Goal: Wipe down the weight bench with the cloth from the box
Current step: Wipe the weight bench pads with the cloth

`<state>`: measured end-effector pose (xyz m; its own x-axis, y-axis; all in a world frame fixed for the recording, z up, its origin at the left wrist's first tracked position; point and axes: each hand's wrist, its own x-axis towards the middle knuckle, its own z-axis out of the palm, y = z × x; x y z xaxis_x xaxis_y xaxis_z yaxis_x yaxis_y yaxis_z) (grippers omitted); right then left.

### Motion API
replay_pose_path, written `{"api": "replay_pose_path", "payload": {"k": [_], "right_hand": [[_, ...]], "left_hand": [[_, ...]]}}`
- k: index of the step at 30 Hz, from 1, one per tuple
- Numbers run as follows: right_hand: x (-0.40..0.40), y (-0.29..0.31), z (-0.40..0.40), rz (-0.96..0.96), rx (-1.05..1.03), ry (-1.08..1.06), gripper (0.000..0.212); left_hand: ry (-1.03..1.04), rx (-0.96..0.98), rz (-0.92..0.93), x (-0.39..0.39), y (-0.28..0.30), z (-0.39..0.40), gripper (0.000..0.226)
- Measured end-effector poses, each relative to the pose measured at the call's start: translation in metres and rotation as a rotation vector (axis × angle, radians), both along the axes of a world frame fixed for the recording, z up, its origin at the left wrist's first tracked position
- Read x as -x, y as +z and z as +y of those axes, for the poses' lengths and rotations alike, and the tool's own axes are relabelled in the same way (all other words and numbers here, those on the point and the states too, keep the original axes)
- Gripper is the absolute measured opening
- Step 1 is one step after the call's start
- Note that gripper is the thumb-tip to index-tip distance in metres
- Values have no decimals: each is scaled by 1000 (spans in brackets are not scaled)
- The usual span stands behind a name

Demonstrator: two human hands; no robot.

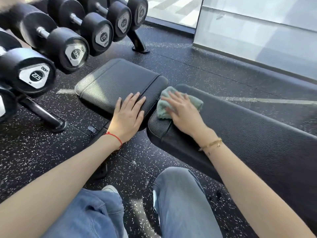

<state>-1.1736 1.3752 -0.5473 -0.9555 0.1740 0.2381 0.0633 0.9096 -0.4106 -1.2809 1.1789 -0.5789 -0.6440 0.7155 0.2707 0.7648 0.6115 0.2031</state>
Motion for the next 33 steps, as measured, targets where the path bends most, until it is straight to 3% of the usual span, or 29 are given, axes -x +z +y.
{"api": "replay_pose_path", "payload": {"k": [3, 5, 8, 13, 19, 21, 24, 29, 31, 33], "right_hand": [[-58, 0, -31, -18, -11, 197, 45], [-84, 1, -23, -24, 15, 213, 46], [-78, -1, 19, -3, 8, 41, 50], [-5, 3, 58, -25, 14, -286, 43], [-76, 0, -18, -14, -18, 123, 50], [-112, 0, -17, -19, -14, 158, 49], [-134, 0, 14, -25, 3, 15, 53], [-69, 0, 72, -7, -3, -332, 45], [-59, -3, 58, -9, 3, -327, 44], [-78, -5, 24, -5, -20, -186, 45]], "left_hand": [[15, -24, -3, -1, -1, 3, 56], [25, -40, -14, -2, 0, 4, 56], [24, -46, -20, -4, 1, 5, 57], [34, -43, -32, -5, 2, 7, 59], [-59, -38, 3, -15, 5, 24, 56], [-100, -39, 13, -20, 6, 31, 55], [-159, -33, 25, -27, 6, 37, 53], [-180, -32, -10, -34, 5, 46, 55], [-187, -51, -40, -38, 6, 51, 56], [-208, -55, -49, -41, 7, 56, 57]]}}
